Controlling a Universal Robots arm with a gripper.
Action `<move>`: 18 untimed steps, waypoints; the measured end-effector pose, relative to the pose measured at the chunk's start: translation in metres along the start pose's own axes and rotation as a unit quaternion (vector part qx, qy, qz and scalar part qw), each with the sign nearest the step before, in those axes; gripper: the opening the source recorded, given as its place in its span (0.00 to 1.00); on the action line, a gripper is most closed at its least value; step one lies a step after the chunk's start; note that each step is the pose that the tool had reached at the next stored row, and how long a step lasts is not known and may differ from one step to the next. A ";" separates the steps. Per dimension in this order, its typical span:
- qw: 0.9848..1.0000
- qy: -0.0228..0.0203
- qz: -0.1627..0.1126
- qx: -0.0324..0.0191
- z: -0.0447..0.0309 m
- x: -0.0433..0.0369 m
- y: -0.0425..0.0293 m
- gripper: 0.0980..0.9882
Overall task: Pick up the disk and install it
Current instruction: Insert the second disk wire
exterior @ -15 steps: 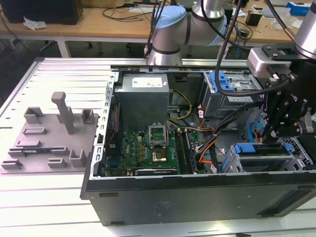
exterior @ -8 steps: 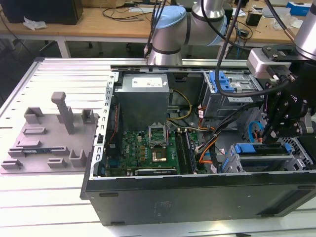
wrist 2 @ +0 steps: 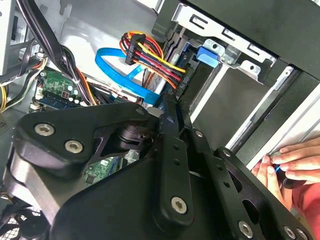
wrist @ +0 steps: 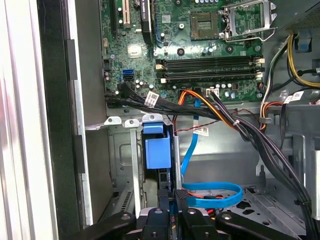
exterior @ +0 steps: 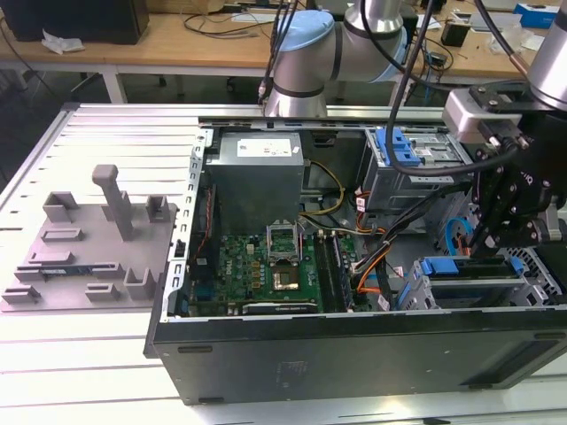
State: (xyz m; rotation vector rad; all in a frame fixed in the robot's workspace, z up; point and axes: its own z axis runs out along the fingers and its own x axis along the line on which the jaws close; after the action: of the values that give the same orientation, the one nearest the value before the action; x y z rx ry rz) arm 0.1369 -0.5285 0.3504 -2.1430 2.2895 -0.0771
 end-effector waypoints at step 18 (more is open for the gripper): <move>1.000 0.000 -0.003 0.000 0.0038 -0.0002 -0.0007 0.07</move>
State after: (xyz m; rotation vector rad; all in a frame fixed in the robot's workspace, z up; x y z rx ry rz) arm 0.1377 -0.5285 0.3467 -2.1500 2.2827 -0.0771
